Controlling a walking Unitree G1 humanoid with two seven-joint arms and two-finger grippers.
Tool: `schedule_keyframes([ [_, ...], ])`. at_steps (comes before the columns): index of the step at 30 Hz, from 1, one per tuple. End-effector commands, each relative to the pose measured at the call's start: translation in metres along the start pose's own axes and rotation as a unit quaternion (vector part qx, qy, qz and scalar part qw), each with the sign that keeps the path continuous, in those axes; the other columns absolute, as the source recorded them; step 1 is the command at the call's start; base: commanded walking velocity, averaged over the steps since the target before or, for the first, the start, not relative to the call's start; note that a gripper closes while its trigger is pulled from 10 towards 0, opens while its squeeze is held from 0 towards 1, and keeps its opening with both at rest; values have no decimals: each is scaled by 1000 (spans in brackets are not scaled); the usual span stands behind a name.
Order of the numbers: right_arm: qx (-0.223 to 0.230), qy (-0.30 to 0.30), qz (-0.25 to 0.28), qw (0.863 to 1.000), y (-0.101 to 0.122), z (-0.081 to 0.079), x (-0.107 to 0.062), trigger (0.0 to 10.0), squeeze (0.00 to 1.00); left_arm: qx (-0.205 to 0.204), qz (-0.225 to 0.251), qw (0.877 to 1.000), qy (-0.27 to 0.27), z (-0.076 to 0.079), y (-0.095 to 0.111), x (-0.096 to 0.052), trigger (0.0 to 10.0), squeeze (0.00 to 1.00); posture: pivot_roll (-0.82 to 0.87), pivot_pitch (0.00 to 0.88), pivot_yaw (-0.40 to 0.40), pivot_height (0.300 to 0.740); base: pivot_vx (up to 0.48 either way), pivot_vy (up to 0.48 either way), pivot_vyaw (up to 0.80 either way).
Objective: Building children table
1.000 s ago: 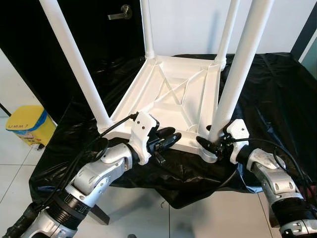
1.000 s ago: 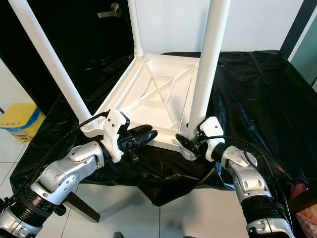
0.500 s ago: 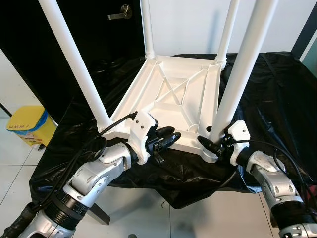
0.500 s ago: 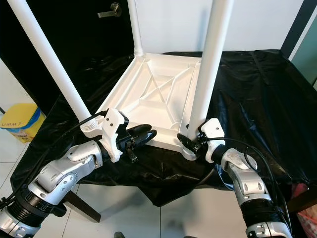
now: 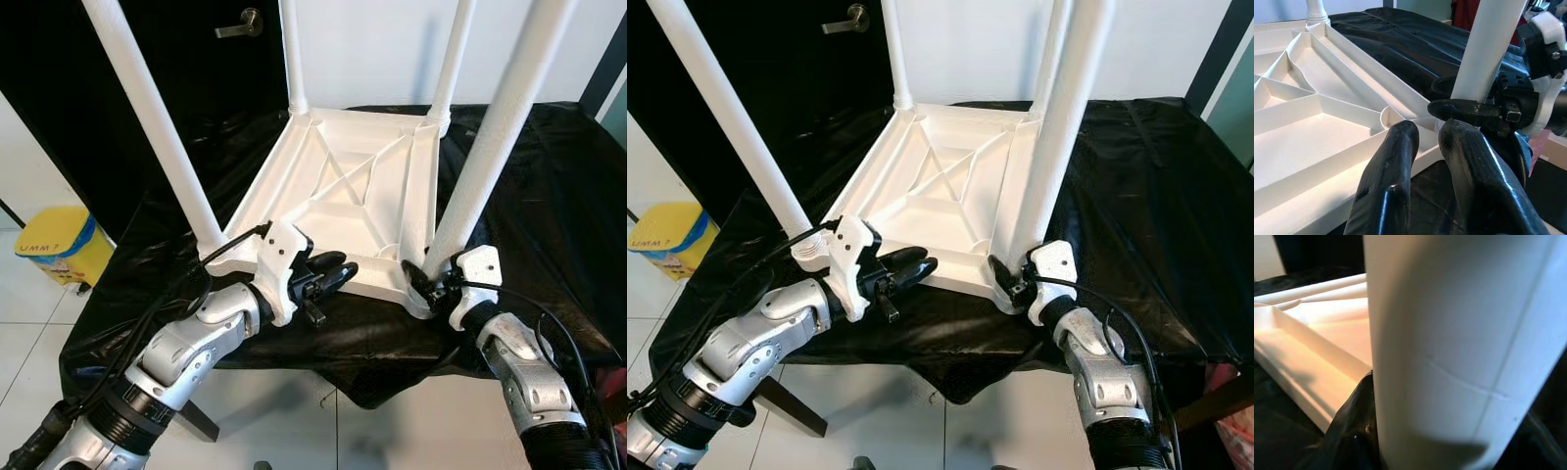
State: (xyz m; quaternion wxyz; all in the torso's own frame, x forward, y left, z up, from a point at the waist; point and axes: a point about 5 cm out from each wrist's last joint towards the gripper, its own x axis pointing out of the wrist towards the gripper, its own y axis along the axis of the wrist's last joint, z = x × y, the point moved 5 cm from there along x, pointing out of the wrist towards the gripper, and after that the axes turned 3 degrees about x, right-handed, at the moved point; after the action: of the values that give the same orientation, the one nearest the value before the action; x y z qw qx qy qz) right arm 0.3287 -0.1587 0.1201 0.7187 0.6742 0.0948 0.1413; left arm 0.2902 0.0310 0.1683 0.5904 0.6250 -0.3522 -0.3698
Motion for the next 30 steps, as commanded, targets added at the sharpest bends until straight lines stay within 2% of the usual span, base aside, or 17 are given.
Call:
schedule_keyframes([
  [1,4,-37,-2,999,0,1,-3,10000,0,-3,5,992,-126,28,1,-3,10000,0,-122,41,38,740,0,0,0],
  [3,5,-63,15,998,5,-6,-3,10000,0,-4,6,992,-128,30,0,-2,10000,0,-126,38,32,740,0,0,0],
  [4,5,-63,15,998,5,-6,-3,10000,0,-4,6,992,-128,30,0,-2,10000,0,-126,38,32,740,0,0,0],
  [5,8,-91,14,996,5,-8,-3,10000,0,-5,7,992,-129,31,0,-1,10000,0,-128,35,26,740,0,0,0],
  [7,8,-91,14,996,5,-8,-3,10000,0,-5,7,992,-129,31,0,-1,10000,0,-128,35,26,740,0,0,0],
  [9,17,-135,11,991,3,-11,-4,10000,0,-5,9,992,-129,32,0,0,10000,0,-128,32,22,740,0,0,0],
  [11,17,-135,11,991,3,-11,-4,10000,0,-5,9,992,-129,32,0,0,10000,0,-128,32,22,740,0,0,0],
  [13,13,-167,11,986,3,-18,-5,10000,0,-5,11,992,-128,31,1,1,10000,0,-130,23,17,740,0,0,0],
  [19,35,-189,15,981,5,-29,-3,10000,0,-2,12,992,-129,29,2,2,10000,0,-133,9,28,740,0,0,0],
  [26,37,-186,26,982,10,-33,1,10000,0,1,9,992,-129,27,2,0,10000,0,-115,3,32,740,0,0,0],
  [27,37,-185,29,982,12,-34,2,10000,651,1,8,992,-127,26,2,-1,10000,0,-111,5,29,740,0,0,0],
  [28,37,-185,29,982,12,-34,2,10000,651,1,8,992,-127,26,2,-1,10000,0,-111,5,29,740,0,0,0],
  [29,41,-178,32,983,14,-35,3,10000,1000,1,7,992,-126,26,2,-2,10000,0,-108,7,27,740,0,0,0],
  [30,41,-178,32,983,14,-35,3,10000,1000,1,7,992,-126,26,2,-2,10000,0,-108,7,27,740,0,0,0],
])
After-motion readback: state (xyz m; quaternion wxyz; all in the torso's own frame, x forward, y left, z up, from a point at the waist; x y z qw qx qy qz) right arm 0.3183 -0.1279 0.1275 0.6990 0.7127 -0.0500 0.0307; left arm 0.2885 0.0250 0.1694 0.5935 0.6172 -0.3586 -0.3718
